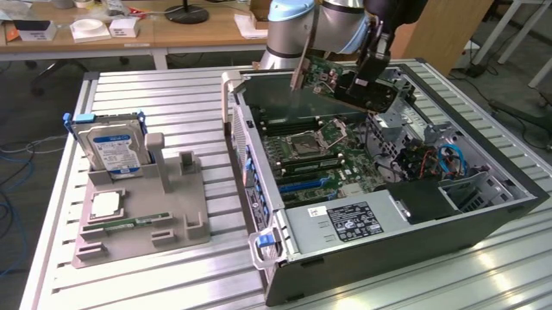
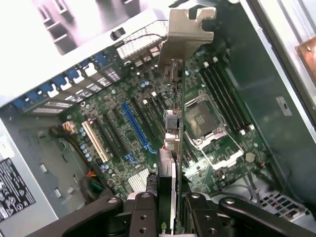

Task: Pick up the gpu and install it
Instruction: 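Insert the gpu into the slot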

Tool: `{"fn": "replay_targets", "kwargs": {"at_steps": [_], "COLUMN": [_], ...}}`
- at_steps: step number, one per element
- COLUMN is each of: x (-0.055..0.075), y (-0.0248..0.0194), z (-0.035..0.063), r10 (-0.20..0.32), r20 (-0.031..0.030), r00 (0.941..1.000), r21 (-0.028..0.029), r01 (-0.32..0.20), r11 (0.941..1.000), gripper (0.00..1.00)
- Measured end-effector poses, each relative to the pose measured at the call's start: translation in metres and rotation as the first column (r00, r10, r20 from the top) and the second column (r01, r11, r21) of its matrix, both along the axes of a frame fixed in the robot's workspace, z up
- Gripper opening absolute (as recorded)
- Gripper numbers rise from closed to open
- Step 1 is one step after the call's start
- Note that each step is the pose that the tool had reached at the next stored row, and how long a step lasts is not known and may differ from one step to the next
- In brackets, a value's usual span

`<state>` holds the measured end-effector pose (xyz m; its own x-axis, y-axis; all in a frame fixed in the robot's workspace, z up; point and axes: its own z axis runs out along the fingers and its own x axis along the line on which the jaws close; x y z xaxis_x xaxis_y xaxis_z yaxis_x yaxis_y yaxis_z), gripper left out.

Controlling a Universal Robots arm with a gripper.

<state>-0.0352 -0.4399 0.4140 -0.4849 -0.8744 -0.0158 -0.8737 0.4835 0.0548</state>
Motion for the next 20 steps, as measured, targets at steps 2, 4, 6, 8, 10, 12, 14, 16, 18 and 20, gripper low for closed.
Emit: {"fn": "replay_targets", "kwargs": {"at_steps": [2,4,6,8,10,12,14,16,18,20], "x": [0.000,0.000,0.000,0.000,0.000,0.000,0.000,0.000,0.000,0.000], "y": [0.0000,0.0000,0.0000,0.0000,0.0000,0.0000,0.0000,0.0000,0.0000,0.0000], "z": [-0.0010,-0.0020,-0.0030,-0.0039,-0.0049,-0.0059,-0.0071,-0.0085,-0.0107,-0.0132], "r10": [0.037,0.074,0.109,0.145,0.182,0.217,0.252,0.281,0.306,0.334], "r20": [0.0000,0.0000,0.0000,0.0000,0.0000,0.0000,0.0000,0.0001,0.0000,0.0000], "r00": [0.9993,0.9973,0.9940,0.9894,0.9834,0.9762,0.9678,0.9598,0.9519,0.9426], "r21": [-0.0001,0.0000,0.0000,0.0000,0.0000,0.0000,0.0001,0.0001,0.0001,0.0001], "r01": [-0.037,-0.074,-0.109,-0.145,-0.182,-0.217,-0.252,-0.281,-0.306,-0.334], "r11": [0.9993,0.9973,0.9940,0.9894,0.9834,0.9762,0.9678,0.9598,0.9519,0.9426], "gripper": [0.27,0.27,0.27,0.27,0.27,0.27,0.27,0.27,0.27,0.27]}}
